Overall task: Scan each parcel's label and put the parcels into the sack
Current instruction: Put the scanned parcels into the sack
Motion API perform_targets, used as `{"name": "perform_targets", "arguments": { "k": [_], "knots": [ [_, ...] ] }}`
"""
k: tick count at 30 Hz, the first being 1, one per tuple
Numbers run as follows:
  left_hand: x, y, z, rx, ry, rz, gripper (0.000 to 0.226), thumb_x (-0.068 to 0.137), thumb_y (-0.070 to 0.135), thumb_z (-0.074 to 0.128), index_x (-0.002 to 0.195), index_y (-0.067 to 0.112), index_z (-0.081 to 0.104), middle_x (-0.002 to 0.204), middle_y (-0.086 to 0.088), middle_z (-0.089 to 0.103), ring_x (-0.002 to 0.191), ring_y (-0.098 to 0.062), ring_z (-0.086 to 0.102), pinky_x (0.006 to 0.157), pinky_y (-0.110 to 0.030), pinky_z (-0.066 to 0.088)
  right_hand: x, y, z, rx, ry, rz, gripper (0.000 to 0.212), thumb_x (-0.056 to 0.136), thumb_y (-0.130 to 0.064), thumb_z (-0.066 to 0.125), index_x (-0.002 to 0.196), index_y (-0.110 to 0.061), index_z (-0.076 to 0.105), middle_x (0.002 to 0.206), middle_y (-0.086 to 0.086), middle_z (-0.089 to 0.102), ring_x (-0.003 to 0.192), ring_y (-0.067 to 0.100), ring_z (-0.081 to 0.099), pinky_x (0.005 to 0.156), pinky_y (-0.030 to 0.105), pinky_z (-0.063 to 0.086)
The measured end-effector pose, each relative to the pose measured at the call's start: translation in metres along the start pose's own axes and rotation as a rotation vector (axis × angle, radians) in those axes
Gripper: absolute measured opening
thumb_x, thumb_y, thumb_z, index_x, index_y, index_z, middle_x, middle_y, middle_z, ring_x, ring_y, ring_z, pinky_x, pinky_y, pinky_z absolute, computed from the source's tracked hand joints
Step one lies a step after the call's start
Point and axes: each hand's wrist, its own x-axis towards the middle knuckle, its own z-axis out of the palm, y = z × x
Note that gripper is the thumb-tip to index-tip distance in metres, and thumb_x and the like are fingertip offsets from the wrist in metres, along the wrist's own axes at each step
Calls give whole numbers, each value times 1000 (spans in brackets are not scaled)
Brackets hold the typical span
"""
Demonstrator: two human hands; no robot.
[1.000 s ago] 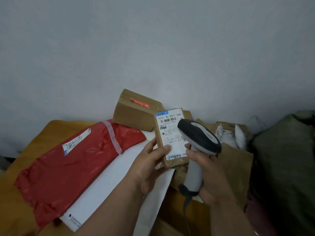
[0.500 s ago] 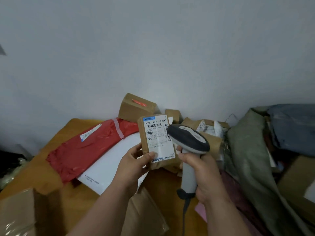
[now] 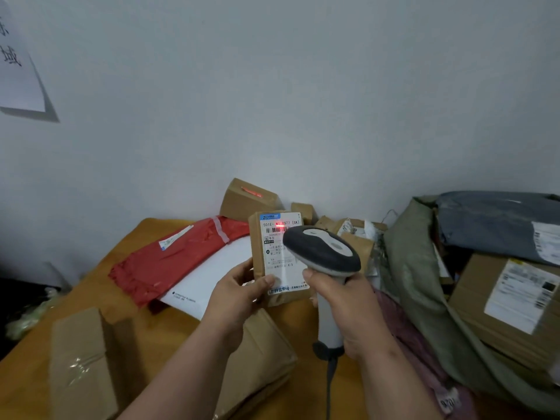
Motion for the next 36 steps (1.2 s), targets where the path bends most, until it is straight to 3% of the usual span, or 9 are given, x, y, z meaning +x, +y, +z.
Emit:
{"name": "perform_targets", "arguments": {
  "k": [5,8,12,17,24,26,30,34,36],
  "knots": [
    [-42,-1,-11,-40,-15,-4,46,88,6,71,132,17,60,107,-2,76,96,-24,74,80,-37,61,-40,-3,7,-57,5,-17,11,83,-28,79,76,-34,73,69,-12,73,72,8,69,59,20,48],
    [-65,-2,-17,-39,-27,-8,47,87,7,71,132,19,59,106,-1,76,95,-22,75,79,-37,61,-64,-4,9,-54,5,-22,10,82,-28,80,87,-33,72,69,-14,72,75,11,69,61,24,48],
    [-89,-3,-19,-35,-37,-20,53,86,7,73,135,17,57,106,-2,76,94,-23,75,78,-38,61,-92,-7,7,-14,-20,-45,16,85,-22,78,94,-31,71,69,-19,72,65,-4,68,50,9,47],
    [-111,-8,-12,-51,-73,-41,50,84,7,74,128,23,59,100,0,77,92,-23,75,73,-36,62,-118,-9,-5,-2,-22,-91,22,87,-17,76,99,-34,70,80,-22,75,70,-8,68,54,7,48],
    [-127,-14,23,-37,-143,-59,67,67,21,78,130,25,57,103,-1,77,93,-23,75,73,-37,62,-142,-12,-41,-33,54,-87,30,85,-24,77,75,-51,72,71,-19,72,69,-8,66,59,12,48],
    [-130,-16,37,-46,-165,-78,68,69,21,78,133,23,56,105,-2,77,95,-25,75,75,-39,62,-143,-9,-59,2,122,-74,23,83,-24,80,83,-47,74,80,-22,75,78,-6,68,64,17,50],
    [-134,-26,79,-92,-194,-109,61,71,22,78,128,22,58,109,-7,76,99,-26,74,85,-46,59,-148,0,-105,95,228,-40,27,81,-23,83,98,-37,67,85,-26,74,84,-9,67,59,9,52],
    [-144,-43,144,-119,-229,-122,55,71,21,78,123,20,61,108,-8,76,98,-25,74,70,-34,61,-157,13,-167,164,339,102,40,76,-27,86,111,-25,69,105,-1,75,104,22,68,94,47,56],
    [-150,-56,182,-95,-264,-131,54,72,21,78,122,24,60,108,-6,76,98,-24,74,72,-35,61,-162,23,-201,200,327,153,41,78,-23,85,116,-21,70,106,2,78,107,27,70,98,52,55]
  ]
}}
